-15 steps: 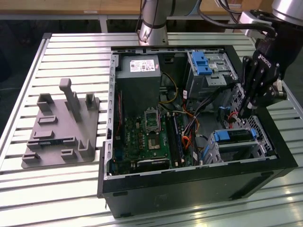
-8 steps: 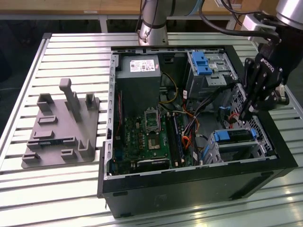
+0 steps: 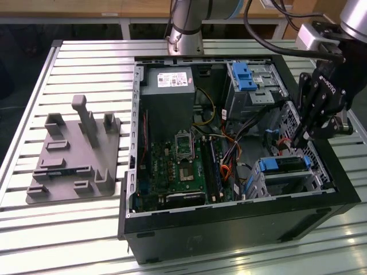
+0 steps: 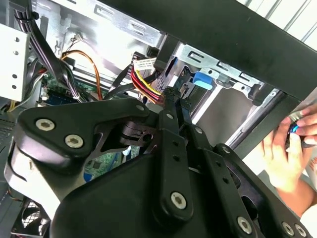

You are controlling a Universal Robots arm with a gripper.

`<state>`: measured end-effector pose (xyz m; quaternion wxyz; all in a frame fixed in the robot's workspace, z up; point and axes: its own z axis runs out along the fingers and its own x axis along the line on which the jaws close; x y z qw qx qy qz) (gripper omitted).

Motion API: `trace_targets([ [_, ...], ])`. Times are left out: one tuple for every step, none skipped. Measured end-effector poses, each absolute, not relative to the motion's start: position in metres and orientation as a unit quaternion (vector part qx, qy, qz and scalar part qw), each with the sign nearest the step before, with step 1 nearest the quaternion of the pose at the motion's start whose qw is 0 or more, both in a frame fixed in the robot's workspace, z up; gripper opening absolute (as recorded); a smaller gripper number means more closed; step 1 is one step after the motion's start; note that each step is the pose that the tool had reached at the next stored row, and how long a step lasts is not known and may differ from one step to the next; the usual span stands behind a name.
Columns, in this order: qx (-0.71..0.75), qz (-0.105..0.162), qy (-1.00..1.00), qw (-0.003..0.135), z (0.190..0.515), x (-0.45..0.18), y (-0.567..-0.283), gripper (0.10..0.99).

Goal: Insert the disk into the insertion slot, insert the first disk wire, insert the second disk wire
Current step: 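Insert the first disk wire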

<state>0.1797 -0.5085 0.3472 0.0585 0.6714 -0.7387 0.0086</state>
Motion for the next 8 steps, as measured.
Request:
trace_targets([
  [0.672, 0.006, -0.739, 0.055, 0.347, 0.180, -0.510, 0.165],
  [0.672, 0.004, -0.739, 0.051, 0.347, 0.180, -0.512, 0.165],
  [0.672, 0.001, -0.739, 0.047, 0.347, 0.180, -0.513, 0.165],
  [0.672, -0.002, -0.739, 0.043, 0.347, 0.180, -0.515, 0.165],
  [0.673, -0.005, -0.739, 0.040, 0.347, 0.180, -0.517, 0.165],
  [0.673, -0.008, -0.739, 0.036, 0.347, 0.179, -0.518, 0.165],
  [0.673, -0.011, -0.739, 0.032, 0.346, 0.179, -0.520, 0.165],
  [0.673, -0.013, -0.739, 0.029, 0.346, 0.179, -0.521, 0.165],
])
